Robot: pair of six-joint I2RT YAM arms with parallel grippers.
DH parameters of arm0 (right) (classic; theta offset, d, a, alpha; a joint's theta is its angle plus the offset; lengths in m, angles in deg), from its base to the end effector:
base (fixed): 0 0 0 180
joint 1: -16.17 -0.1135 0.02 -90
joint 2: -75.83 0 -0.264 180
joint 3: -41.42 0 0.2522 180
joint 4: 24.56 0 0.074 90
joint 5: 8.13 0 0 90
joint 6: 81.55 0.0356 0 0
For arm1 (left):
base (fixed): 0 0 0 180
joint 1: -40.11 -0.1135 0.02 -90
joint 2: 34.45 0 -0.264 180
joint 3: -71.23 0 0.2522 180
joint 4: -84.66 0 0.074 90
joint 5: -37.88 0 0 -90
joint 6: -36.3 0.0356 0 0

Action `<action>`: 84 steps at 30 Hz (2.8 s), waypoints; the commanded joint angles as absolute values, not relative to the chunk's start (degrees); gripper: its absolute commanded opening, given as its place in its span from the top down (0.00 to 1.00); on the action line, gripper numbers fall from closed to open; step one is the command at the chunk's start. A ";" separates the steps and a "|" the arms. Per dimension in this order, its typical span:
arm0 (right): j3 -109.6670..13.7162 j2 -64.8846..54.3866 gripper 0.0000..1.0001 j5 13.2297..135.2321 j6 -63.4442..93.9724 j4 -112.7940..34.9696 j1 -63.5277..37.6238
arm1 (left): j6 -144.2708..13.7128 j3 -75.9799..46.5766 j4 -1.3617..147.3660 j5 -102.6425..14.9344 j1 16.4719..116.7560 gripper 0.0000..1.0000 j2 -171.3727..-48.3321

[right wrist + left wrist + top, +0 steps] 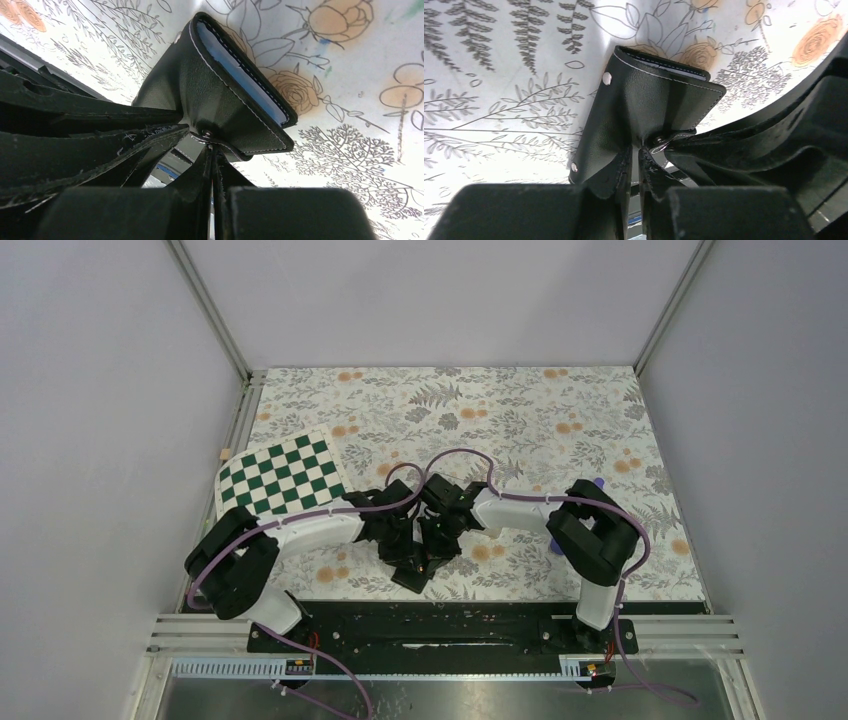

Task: Put the credit cards into the card holder
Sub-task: Close the card holder at the center of the board.

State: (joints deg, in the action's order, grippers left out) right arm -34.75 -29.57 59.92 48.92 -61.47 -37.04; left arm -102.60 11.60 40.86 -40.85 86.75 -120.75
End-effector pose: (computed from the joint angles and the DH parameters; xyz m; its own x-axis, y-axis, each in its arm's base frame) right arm 0.2010 0.2911 0.1470 -0.9575 -0.2752 -0.0858 -0.2785 0.8058 0.5226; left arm 0.1767 -0.1973 0.1611 -0.9965 -0.0212 -0.0810 0.0106 0.9278 -0.3730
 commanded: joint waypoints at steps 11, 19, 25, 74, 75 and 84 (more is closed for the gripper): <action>-33.05 -35.17 1.00 67.55 48.18 -60.51 -39.55 | -97.00 9.92 42.93 -44.39 87.28 0.69 -118.22; -33.73 -35.45 1.00 66.71 48.17 -60.50 -39.55 | -97.54 11.48 46.20 -42.45 87.26 0.70 -117.06; -34.20 -35.59 1.00 66.31 48.22 -60.55 -39.50 | -97.82 12.54 48.55 -41.07 87.31 0.80 -115.48; -34.74 -35.94 1.00 64.04 47.53 -59.78 -39.46 | -99.40 19.80 57.19 -36.92 86.04 0.90 -114.05; -34.74 -35.86 1.00 64.05 47.53 -59.79 -39.46 | -99.36 19.60 57.36 -36.80 86.05 0.90 -114.30; -34.35 -34.37 1.00 63.18 47.06 -59.01 -39.29 | -98.17 18.97 57.98 -36.20 86.08 1.00 -114.01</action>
State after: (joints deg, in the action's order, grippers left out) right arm -36.26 -31.15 58.76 48.72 -60.25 -37.74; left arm -99.09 20.82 52.53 -36.45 86.00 -113.43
